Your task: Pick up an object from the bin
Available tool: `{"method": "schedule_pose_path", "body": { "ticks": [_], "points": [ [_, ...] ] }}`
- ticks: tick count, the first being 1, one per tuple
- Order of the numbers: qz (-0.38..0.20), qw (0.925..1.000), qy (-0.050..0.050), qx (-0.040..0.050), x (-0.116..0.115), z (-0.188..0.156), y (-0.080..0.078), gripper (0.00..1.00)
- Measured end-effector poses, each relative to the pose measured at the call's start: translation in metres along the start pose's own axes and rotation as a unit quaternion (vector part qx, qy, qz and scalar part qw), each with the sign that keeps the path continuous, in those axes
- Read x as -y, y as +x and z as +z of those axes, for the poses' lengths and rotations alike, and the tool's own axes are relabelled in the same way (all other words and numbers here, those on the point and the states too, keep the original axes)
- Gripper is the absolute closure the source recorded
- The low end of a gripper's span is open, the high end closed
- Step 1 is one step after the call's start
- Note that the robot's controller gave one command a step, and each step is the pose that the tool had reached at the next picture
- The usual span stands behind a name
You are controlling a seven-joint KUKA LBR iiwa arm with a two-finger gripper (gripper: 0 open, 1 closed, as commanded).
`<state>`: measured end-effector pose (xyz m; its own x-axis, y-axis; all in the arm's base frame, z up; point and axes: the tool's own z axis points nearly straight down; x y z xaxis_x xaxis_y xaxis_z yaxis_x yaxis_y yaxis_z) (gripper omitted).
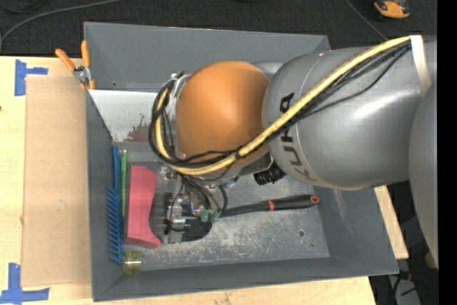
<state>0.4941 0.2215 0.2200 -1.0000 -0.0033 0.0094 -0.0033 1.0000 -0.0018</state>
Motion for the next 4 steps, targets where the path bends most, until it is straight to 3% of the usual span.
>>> {"method": "schedule_pose_path", "body": {
  "ticks": [1, 2, 3, 4],
  "points": [
    [0.002, 1.0, -0.001, 0.0037, 0.001, -0.004, -0.002, 0.0],
    [-0.087, 0.9962, -0.001, 0.0036, 0.03, 0.056, -0.008, 0.0],
    [-0.136, 0.9907, 0.001, 0.003, 0.105, 0.076, 0.016, 0.0],
    [-0.057, 0.9984, -0.002, 0.0039, 0.12, 0.104, -0.037, 0.0]
  ]
}}
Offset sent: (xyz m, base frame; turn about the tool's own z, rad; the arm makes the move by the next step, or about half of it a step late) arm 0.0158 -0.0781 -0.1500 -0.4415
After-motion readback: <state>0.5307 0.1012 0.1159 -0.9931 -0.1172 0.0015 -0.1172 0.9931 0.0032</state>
